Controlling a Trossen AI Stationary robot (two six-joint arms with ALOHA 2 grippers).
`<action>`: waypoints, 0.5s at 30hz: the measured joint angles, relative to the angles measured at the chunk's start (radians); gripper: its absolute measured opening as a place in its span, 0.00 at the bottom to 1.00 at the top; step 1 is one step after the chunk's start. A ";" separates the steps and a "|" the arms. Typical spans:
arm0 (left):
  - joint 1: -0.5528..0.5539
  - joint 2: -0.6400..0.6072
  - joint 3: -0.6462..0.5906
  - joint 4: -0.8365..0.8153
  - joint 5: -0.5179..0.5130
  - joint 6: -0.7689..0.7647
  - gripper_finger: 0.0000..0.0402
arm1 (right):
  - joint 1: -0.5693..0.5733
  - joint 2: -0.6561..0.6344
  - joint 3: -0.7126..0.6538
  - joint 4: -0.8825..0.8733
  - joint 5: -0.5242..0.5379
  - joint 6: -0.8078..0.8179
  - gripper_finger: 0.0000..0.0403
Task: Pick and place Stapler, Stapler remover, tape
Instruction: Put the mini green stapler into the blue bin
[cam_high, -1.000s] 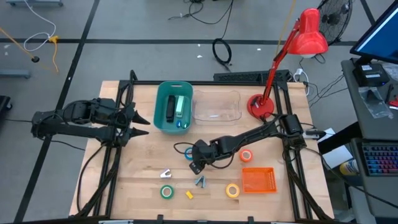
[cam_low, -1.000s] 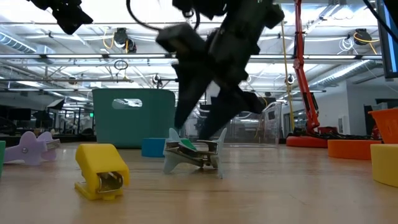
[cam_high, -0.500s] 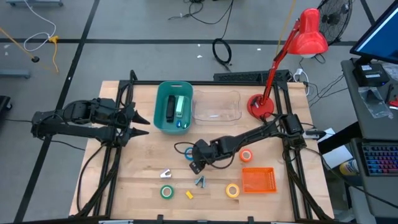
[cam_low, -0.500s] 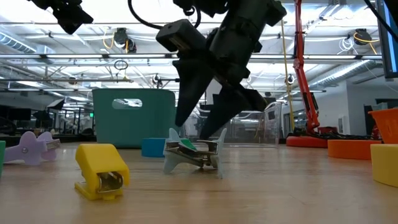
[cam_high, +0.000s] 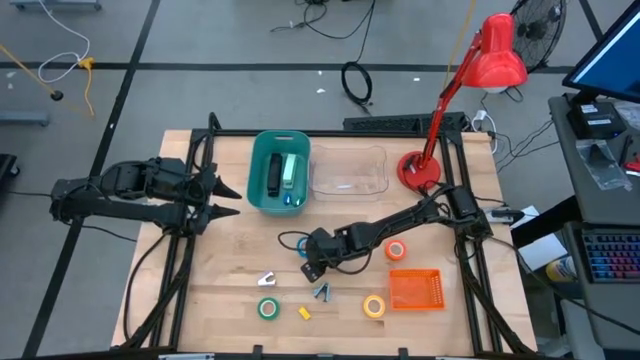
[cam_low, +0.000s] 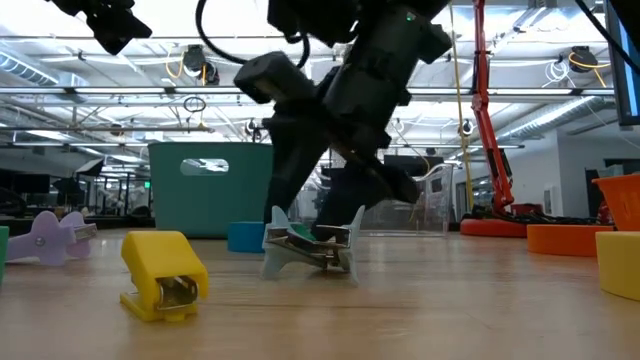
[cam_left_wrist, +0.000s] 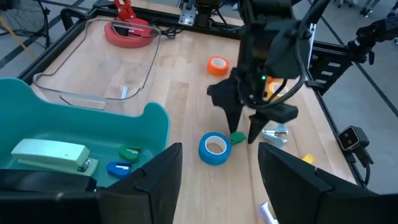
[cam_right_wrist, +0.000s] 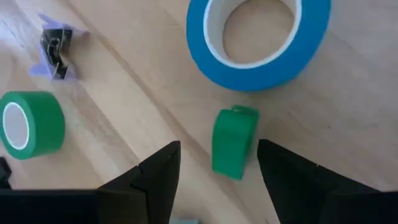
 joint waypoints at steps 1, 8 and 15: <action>0.000 0.000 0.000 0.000 0.000 -0.001 0.53 | 0.000 0.008 -0.001 0.020 0.000 0.000 0.52; 0.000 0.000 0.000 0.000 0.000 -0.003 0.53 | 0.000 0.021 0.001 0.038 0.017 0.026 0.52; 0.000 0.000 0.000 0.000 0.000 -0.003 0.53 | -0.005 0.022 0.000 0.051 0.015 0.039 0.52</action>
